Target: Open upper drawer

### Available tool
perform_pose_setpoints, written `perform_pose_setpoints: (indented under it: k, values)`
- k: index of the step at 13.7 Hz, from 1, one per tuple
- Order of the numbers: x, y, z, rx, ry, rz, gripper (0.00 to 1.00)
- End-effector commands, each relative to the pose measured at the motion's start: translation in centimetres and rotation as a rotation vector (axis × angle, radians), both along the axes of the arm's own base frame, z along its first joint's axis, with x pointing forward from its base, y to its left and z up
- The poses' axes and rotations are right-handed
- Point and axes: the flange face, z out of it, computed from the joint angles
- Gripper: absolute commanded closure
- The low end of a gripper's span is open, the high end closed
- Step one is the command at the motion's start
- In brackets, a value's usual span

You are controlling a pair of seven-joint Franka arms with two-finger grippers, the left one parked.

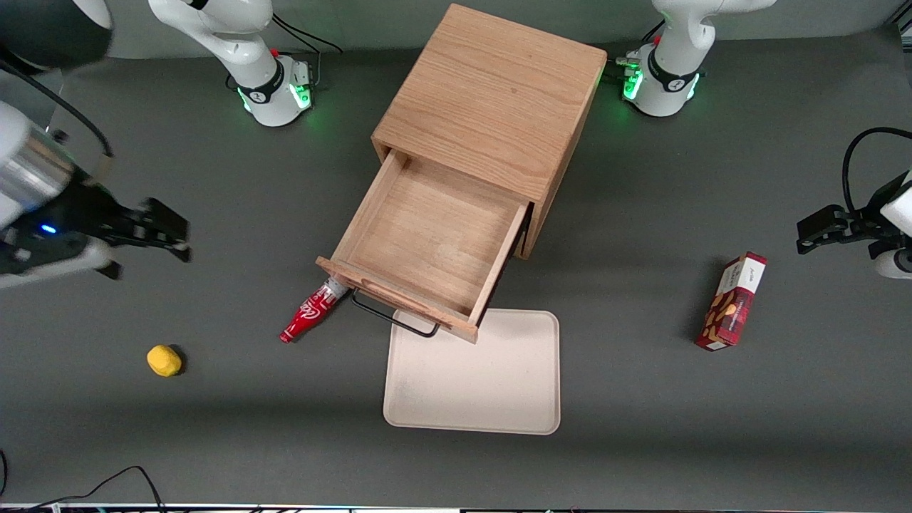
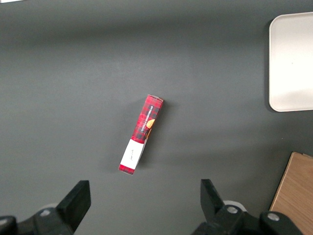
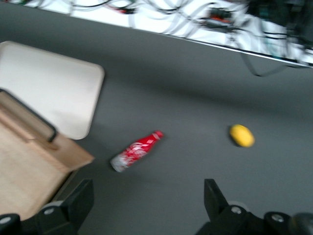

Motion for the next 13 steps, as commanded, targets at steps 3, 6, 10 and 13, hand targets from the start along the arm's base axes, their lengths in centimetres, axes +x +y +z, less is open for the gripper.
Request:
perform_pose_setpoints:
  k: [3,6,10,13]
  values:
    - [-4.4,-6.4,0.5,-0.025,-0.039,-0.144,0.00]
    - [-5.5,-10.6,0.4,0.017,-0.026,-0.224,0.00]
    - [-5.5,-13.2,0.4,0.057,-0.020,-0.264,0.00]
    - [-5.2,-12.8,0.9,0.057,-0.029,-0.257,0.00]
